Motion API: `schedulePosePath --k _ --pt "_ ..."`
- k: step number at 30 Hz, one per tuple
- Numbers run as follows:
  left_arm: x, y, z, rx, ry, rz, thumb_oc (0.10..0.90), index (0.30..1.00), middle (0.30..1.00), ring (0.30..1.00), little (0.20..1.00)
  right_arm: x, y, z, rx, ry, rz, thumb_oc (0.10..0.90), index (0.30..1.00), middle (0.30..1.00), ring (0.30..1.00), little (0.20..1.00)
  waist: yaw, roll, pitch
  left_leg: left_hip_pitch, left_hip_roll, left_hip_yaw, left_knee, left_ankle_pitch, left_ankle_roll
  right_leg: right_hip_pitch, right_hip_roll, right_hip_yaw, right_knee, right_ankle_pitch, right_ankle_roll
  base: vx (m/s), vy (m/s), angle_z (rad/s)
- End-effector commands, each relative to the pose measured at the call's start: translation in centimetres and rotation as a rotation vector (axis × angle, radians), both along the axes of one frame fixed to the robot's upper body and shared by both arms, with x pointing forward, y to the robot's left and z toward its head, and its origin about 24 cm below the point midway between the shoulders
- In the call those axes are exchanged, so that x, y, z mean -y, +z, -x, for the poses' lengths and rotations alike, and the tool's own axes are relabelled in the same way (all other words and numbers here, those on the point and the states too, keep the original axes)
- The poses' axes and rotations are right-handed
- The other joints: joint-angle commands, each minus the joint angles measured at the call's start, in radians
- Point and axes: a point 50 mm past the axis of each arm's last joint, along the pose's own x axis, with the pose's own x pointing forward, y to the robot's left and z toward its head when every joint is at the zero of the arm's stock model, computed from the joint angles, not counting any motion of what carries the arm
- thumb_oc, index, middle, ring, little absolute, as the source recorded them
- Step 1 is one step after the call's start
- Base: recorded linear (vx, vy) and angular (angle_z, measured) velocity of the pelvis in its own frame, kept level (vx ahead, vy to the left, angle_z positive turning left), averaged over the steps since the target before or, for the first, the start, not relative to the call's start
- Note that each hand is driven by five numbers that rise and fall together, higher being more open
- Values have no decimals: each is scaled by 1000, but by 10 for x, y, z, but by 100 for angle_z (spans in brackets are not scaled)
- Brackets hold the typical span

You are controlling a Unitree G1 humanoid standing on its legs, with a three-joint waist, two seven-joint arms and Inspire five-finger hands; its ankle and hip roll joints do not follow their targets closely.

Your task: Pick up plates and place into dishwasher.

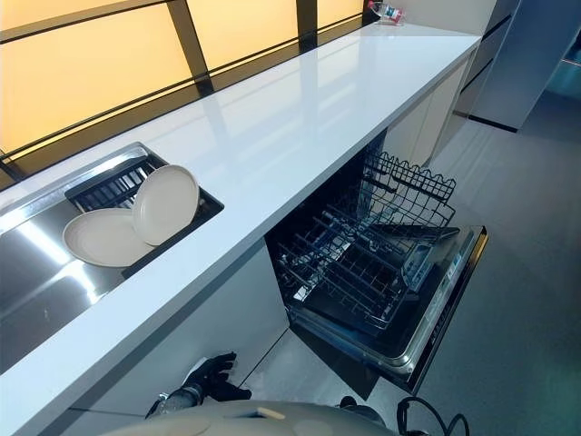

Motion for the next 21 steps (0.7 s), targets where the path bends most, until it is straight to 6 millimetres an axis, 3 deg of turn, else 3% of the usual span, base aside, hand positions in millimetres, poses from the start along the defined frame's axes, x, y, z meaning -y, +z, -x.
schedulePosePath --k 1,10,12,15,16,20,21 --pt "17 6 -26 82 -48 40 800 900 900 900 900 -7 2 -36 102 25 -8 800 900 900 900 900 23 -30 52 26 -93 15 7 -69 63 31 26 24 43 -32 25 0 0 0" --pt "23 0 -19 -84 -6 212 800 900 900 900 900 -9 1 -33 86 42 -29 800 900 900 900 900 11 -30 55 40 -90 20 7 -75 60 45 28 29 36 -33 26 0 0 0" --pt "28 3 -25 -120 -84 313 800 900 900 900 900 -7 2 -37 79 52 -37 800 900 900 900 900 8 -31 53 38 -88 23 7 -74 57 42 30 32 36 -31 28 0 0 0" --pt "35 20 -54 -16 -249 407 800 900 900 900 900 6 7 -46 79 66 -36 800 900 900 900 900 5 -25 52 36 -86 28 7 -73 55 40 29 29 35 -30 32 0 0 0" --pt "35 21 -56 -13 -248 409 800 900 900 900 900 6 7 -46 79 66 -36 800 900 900 900 900 6 -25 52 36 -85 28 7 -74 54 40 29 29 35 -29 32 0 0 0" --pt "37 58 -104 166 -394 336 800 900 900 900 900 22 14 -56 84 68 -35 800 900 900 900 900 8 -19 52 34 -83 28 7 -72 52 37 25 22 36 -27 37 0 0 0" --pt "38 79 -123 258 -460 314 800 900 900 900 900 26 15 -59 82 64 -36 800 900 900 900 900 10 -17 51 32 -83 25 7 -70 52 36 24 20 37 -25 39 0 0 0"
